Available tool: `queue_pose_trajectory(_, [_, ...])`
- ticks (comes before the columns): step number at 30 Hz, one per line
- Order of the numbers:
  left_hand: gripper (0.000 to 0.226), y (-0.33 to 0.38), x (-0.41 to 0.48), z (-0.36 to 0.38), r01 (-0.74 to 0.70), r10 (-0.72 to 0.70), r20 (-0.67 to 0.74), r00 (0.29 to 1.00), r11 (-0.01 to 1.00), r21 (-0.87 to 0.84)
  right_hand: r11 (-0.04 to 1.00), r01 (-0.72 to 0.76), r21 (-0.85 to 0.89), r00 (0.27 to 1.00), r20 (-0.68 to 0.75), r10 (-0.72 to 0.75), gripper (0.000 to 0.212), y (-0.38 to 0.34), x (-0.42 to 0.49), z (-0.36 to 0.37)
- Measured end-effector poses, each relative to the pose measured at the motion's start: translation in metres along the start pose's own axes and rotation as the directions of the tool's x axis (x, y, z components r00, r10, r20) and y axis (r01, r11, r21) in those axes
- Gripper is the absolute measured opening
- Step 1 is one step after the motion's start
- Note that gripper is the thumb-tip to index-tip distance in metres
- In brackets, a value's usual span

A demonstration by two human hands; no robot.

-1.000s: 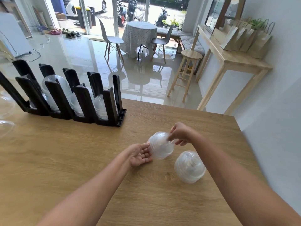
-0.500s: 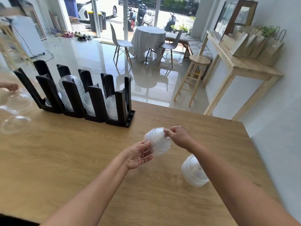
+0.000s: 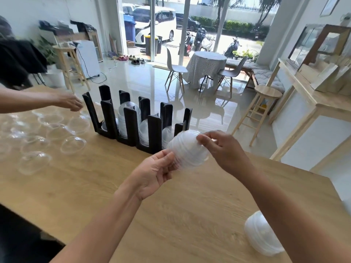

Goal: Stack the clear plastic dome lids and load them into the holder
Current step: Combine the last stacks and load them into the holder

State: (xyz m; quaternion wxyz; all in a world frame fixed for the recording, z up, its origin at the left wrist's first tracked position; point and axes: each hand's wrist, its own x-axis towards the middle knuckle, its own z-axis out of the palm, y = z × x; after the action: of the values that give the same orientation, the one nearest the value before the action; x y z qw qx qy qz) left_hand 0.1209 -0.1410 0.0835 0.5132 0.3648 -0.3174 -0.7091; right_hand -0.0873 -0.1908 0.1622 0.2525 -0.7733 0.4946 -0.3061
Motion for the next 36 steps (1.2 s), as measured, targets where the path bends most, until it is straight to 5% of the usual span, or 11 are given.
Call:
queue_pose_trajectory(9, [0.031,0.092,0.042,-0.04,-0.133,0.119,-0.134,0.984,0.986,-0.103,0.972,0.215,-0.094,0.977,0.021,-0.214,0.012,-0.075,0.112,0.024])
queue_pose_trajectory(30, [0.011,0.092,0.138,-0.119,-0.074,0.027,-0.112,0.993,0.898,-0.433,0.928,0.07,-0.366,0.991,0.13,-0.024,0.025,-0.083,0.23,0.097])
queue_pose_trajectory(36, [0.022,0.086,0.148,-0.124,-0.09,0.03,-0.133,0.991,0.876,-0.473,0.936,0.06,-0.347,0.991,0.133,-0.014,0.025,-0.075,0.244,0.102])
